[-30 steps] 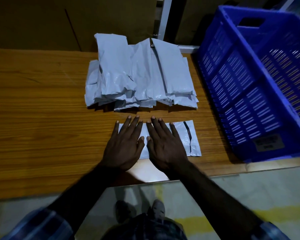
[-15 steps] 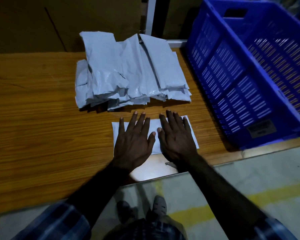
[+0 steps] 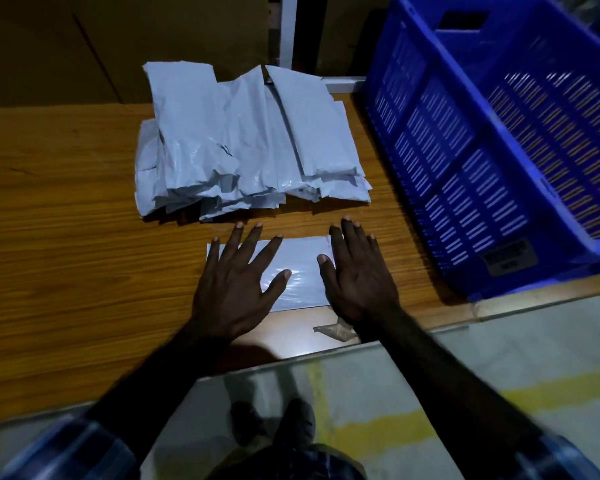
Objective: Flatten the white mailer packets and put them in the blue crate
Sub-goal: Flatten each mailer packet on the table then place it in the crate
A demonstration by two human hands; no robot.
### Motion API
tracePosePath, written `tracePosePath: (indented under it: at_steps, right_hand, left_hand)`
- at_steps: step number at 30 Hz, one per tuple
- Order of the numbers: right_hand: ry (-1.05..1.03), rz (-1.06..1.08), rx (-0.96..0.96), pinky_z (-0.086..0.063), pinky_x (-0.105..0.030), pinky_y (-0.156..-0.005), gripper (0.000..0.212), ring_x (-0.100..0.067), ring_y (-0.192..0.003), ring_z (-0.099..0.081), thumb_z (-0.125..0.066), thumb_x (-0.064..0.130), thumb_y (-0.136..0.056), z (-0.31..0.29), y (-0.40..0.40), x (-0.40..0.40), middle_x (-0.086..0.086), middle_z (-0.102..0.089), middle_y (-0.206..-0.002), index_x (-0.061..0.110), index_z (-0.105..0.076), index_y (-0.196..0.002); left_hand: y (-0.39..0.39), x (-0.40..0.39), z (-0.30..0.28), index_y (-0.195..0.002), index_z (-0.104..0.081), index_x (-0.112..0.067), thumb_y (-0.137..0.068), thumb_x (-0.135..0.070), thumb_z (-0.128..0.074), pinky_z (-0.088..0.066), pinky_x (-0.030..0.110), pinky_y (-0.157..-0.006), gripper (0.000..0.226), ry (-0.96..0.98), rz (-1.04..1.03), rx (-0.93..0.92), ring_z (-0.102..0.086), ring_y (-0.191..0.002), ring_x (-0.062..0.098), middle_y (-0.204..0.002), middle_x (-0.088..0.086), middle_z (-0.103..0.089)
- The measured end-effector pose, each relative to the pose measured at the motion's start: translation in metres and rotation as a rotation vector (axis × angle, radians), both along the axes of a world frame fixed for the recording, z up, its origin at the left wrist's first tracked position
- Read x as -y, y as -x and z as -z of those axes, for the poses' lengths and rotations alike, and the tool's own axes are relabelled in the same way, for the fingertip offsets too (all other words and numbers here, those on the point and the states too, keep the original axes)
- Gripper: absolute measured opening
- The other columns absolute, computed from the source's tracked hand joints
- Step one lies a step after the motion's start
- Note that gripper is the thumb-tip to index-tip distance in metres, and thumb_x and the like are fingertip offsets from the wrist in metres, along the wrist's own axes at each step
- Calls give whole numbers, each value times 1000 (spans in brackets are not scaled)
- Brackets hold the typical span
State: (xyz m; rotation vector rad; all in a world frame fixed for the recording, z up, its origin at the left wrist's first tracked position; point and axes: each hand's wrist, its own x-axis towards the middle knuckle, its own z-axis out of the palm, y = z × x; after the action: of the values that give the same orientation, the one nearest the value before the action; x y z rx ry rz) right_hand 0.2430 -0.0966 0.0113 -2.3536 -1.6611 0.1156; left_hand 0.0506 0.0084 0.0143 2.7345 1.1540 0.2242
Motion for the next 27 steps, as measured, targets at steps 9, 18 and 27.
tracePosePath:
  at_steps: [9,18,27]
  right_hand:
    - [-16,-172,59,-10,-46,-122,58,-27,-151,-16,-16,32,-104,-17,41,-12,-17,-23,-161,1,-32,-151]
    - [-101,-192,81,-27,-49,-118,55,-35,-143,-36,-24,28,-105,-2,62,-19,-24,-39,-151,-8,-45,-141]
    - [-80,-176,129,-22,-46,-120,52,-25,-147,-30,-28,32,-107,-7,80,-22,-15,-36,-156,1,-42,-147]
  left_hand:
    - [2,4,-12,-152,-31,-20,-102,-41,-17,-7,59,-118,56,-87,40,-10,-7,-151,24,-160,6,-23]
    - [4,4,3,-146,-45,-20,-102,-46,-20,-16,50,-119,56,-57,37,28,-21,-148,22,-155,4,-36]
    - [52,-30,4,-149,-38,-25,-101,-53,-17,-10,51,-120,59,-20,145,-15,-14,-149,19,-160,-2,-24]
